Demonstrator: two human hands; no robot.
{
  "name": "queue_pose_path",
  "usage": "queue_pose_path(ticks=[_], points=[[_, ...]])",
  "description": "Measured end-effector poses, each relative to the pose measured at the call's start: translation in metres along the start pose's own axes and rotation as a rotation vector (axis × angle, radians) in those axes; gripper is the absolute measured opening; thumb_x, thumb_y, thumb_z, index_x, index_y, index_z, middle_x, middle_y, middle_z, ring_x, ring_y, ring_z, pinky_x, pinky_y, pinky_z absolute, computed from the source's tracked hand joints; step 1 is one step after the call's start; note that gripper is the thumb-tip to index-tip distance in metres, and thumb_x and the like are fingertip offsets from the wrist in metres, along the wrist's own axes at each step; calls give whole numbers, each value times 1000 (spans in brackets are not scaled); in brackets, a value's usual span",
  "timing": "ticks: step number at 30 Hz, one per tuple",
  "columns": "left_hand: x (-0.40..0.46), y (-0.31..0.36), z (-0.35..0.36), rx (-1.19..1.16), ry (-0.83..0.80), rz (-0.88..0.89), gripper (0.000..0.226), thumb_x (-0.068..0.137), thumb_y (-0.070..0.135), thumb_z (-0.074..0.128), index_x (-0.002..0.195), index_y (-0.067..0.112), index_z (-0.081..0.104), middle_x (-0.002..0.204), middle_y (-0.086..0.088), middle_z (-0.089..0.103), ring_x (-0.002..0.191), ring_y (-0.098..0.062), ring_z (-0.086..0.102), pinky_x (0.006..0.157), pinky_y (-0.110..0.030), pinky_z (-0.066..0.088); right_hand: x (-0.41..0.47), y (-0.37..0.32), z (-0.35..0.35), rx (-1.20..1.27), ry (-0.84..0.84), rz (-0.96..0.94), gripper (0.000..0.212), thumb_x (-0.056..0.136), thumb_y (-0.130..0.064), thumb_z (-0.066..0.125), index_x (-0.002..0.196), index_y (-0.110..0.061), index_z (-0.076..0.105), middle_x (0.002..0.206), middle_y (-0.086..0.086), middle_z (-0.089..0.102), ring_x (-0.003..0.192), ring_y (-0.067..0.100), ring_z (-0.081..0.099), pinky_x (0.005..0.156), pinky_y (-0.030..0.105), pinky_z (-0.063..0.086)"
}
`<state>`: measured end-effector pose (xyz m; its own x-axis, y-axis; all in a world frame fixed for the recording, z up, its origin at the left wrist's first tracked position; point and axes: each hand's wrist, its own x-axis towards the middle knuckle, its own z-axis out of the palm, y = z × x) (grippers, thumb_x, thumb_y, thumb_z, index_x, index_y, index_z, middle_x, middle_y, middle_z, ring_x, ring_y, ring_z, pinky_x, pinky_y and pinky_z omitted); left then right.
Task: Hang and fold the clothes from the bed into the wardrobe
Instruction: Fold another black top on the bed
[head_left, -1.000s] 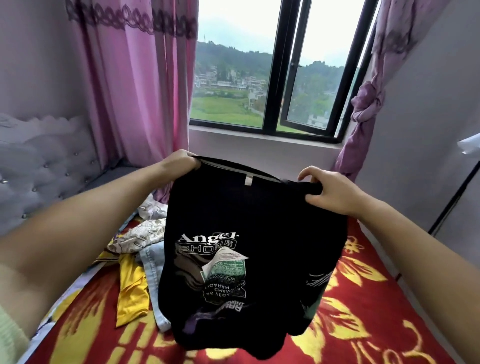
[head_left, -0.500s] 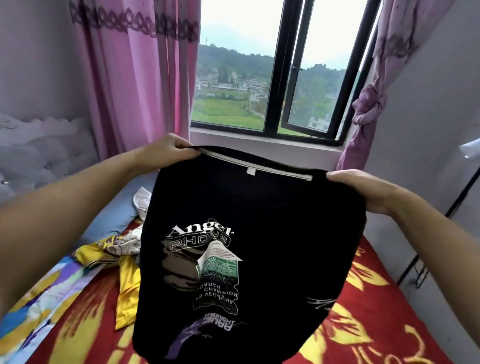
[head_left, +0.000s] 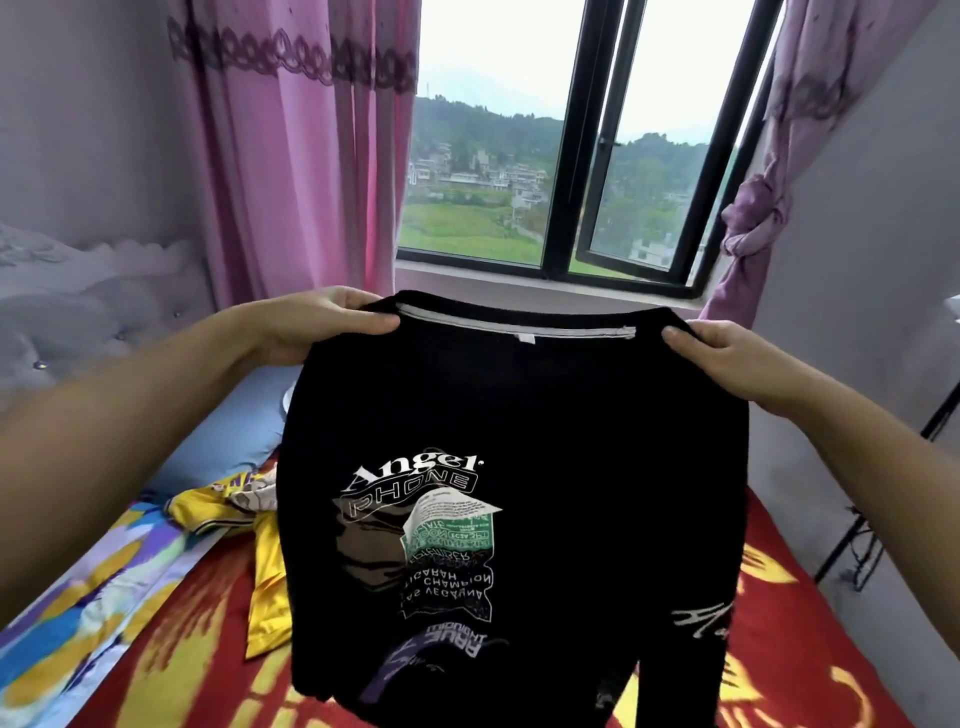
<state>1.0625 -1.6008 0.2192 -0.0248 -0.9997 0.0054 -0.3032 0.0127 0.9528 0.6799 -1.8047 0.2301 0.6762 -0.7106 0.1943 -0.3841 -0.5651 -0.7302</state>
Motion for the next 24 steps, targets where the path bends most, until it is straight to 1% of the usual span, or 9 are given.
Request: queue_pose_path(ticks=[3,7,9,11,14,16,20,22,24], points=[[9,2,14,83,309,146,14,90,25,61,99,20,70,85,7,73,73,-4,68,63,-13,52,-3,-5,6,-99,138,-101,33,100,-35,44,108,-12,67,96,1,71,84,10,65,76,15,47],[14,2,19,204,538,271,14,93,26,59,88,31,72,77,12,73,68,0,66,62,-11,51,-9,-7,5,111,164,-103,36,96,-42,47,102,-15,69,87,-2,73,76,6,68,66,10,50],[8,1,13,241,531,203,13,85,41,64,84,34,74,77,8,74,65,-3,67,59,-14,52,-10,-9,-1,151,114,-26,37,92,-47,51,94,-17,72,85,2,74,77,14,70,70,20,54],[6,0,12,288,461,56,23,81,48,65,86,27,75,76,3,74,61,-7,67,54,-16,51,-3,-8,0,-45,91,19,36,95,-45,51,90,-16,71,85,4,74,77,19,68,77,30,52],[22,3,28,170,521,-46,25,92,34,60,99,11,71,77,-4,72,62,-15,66,61,-23,54,17,-14,18,-334,212,52,38,100,-38,46,80,-12,65,80,6,67,76,23,61,69,30,40],[37,13,49,63,600,-74,22,95,24,56,97,5,67,75,-9,67,60,-20,61,69,-31,52,28,-27,35,-303,301,95,40,100,-33,45,76,-6,62,77,11,62,74,27,57,64,30,33],[59,42,111,-63,418,-102,24,99,15,46,77,12,54,53,-2,56,37,-10,52,38,-18,45,39,-69,87,-104,195,58,44,101,-32,44,64,-11,56,61,2,54,54,17,48,52,29,31],[63,50,131,-114,356,-79,26,101,16,42,78,10,52,53,-5,52,36,-11,52,38,-21,47,37,-87,110,-38,129,-20,45,102,-35,39,72,-12,62,70,4,61,62,17,53,60,29,37],[64,56,136,-195,384,-40,25,102,16,39,82,7,52,58,-8,50,38,-13,53,40,-24,49,32,-94,118,38,66,-70,43,102,-41,36,83,-17,67,86,5,69,78,17,60,76,30,44]])
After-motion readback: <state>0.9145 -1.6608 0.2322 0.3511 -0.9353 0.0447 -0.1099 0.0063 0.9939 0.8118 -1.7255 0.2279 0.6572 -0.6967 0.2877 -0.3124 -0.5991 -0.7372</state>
